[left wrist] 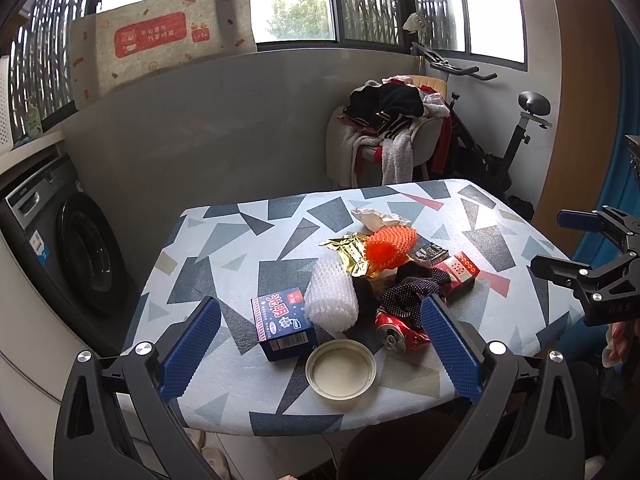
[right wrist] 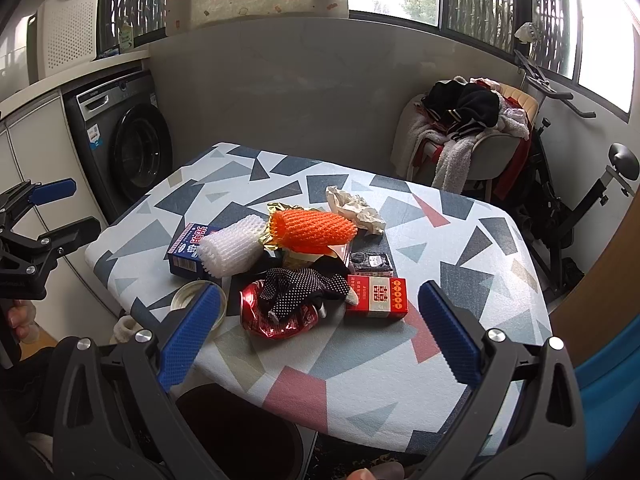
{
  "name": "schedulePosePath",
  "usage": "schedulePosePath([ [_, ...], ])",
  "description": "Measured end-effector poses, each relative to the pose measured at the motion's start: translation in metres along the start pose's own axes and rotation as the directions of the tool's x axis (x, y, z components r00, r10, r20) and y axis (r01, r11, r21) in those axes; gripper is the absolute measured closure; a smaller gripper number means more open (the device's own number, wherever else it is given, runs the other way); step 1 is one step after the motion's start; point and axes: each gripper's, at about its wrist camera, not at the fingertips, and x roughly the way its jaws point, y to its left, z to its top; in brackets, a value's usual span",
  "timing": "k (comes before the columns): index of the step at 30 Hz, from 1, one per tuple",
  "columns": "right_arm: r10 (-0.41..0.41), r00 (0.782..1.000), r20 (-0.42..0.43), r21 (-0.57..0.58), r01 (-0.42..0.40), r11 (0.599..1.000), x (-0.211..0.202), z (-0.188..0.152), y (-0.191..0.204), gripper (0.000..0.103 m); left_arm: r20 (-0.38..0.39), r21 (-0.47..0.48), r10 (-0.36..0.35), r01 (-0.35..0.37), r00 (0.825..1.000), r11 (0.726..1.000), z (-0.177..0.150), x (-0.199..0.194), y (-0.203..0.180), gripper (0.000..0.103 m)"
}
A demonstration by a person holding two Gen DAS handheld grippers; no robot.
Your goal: Collect trash
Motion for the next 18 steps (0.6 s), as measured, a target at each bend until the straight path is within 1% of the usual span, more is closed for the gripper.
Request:
schedulePosePath([
  [18, 0.0, 1.0, -0.001, -0.001, 0.0, 1.0, 0.0007, -0.0008, -0.0011, 0.006, -0.004, 0.001, 0.002, -0.002, 1.0, 1.0, -0.0036, 0.0022, 0.0025, 0.005],
])
